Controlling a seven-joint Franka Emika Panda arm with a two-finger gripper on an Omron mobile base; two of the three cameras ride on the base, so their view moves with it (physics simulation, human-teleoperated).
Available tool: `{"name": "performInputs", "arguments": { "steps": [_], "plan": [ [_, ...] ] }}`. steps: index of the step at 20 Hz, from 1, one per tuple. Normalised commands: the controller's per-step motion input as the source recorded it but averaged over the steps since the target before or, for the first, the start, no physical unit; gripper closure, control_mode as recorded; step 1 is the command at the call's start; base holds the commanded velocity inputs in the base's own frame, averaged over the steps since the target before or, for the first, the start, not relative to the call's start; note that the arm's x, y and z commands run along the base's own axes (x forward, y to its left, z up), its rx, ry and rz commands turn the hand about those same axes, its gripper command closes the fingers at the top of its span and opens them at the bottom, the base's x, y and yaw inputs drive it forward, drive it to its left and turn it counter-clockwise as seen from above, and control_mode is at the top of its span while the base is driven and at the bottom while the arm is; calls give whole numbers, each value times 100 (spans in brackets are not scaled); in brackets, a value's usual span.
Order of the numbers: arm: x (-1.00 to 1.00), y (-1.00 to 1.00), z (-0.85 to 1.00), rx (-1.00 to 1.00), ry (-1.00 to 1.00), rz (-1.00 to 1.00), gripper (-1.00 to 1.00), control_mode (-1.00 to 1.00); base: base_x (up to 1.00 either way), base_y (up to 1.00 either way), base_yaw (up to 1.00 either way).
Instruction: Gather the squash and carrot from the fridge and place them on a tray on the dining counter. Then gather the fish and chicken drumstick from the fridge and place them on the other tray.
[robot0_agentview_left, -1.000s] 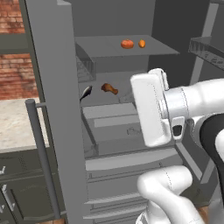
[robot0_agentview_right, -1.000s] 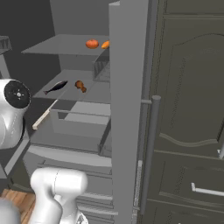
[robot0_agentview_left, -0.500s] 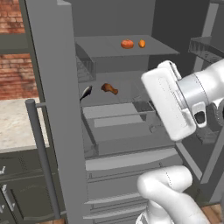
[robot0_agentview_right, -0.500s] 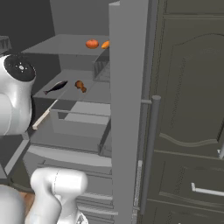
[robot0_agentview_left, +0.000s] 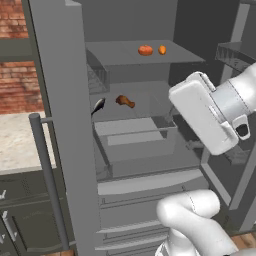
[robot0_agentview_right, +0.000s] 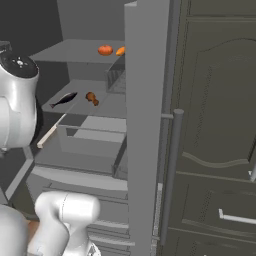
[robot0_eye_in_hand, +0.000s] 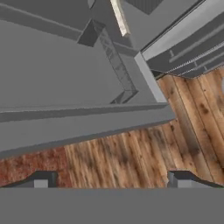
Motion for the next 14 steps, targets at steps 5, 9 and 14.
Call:
{"name": "performInputs", "arguments": {
  "steps": [5,9,14],
  "plan": [
    [13,-16,-15,-11,-23,9,-100,-100,0,0,0],
    [6,-18,-40,-15,-28,1,-100,-100,0,0,0],
    [44,-8,-16,-13,-16,0,-100,-100,0,0,0]
  ]
}}
